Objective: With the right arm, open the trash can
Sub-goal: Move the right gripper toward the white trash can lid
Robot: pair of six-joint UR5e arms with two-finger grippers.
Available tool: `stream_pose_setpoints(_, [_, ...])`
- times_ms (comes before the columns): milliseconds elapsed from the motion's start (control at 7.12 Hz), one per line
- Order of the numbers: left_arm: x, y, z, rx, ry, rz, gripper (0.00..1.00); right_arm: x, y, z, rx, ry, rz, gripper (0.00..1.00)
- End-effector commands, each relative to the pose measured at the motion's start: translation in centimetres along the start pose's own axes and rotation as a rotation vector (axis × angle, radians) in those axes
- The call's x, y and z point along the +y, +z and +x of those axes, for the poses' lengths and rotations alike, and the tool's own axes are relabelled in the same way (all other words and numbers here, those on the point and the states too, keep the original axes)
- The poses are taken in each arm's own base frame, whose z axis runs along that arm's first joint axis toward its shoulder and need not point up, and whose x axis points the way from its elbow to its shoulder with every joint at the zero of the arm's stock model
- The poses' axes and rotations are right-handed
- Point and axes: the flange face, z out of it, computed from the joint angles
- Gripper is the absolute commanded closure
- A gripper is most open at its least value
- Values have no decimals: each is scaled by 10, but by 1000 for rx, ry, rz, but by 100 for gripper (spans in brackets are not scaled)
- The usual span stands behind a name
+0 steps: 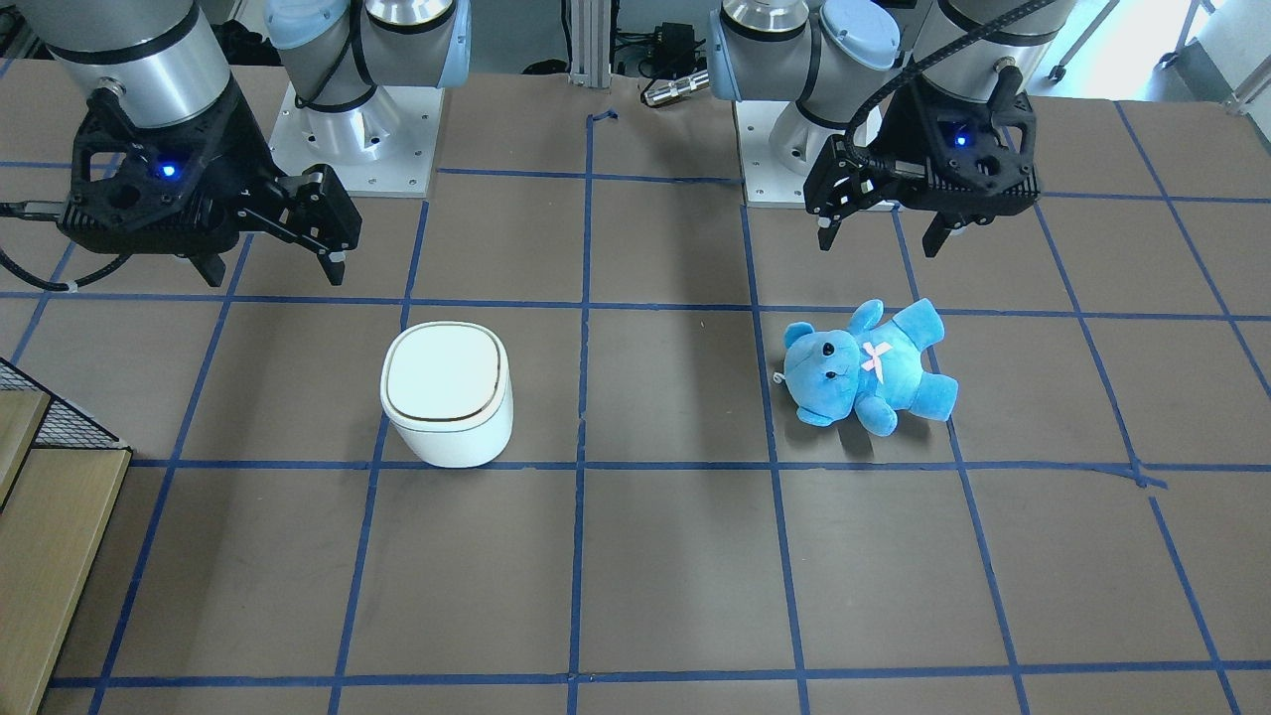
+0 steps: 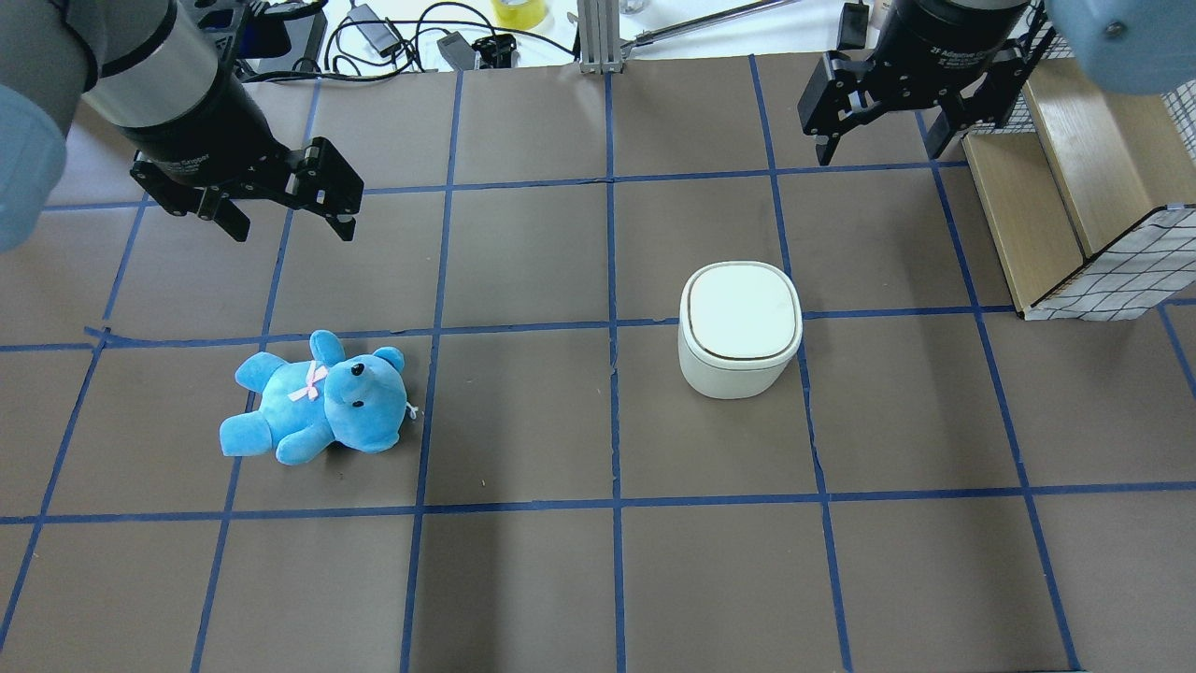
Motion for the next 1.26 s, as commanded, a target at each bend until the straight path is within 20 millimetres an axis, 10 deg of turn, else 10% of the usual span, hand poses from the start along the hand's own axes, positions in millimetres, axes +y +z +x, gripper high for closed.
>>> stream_pose_setpoints(0, [0,0,0,0,0,0,0,0,4,0,1,-4,-9,0])
stream_pose_setpoints(421, [0,0,0,0,0,0,0,1,15,0,1,1,-14,14])
stream_pose_setpoints(561, [0,0,0,0,0,0,0,1,17,0,1,-1,-20,97])
stream_pose_setpoints(1123, [0,0,0,0,0,0,0,23,118,-32,16,9,-110,100])
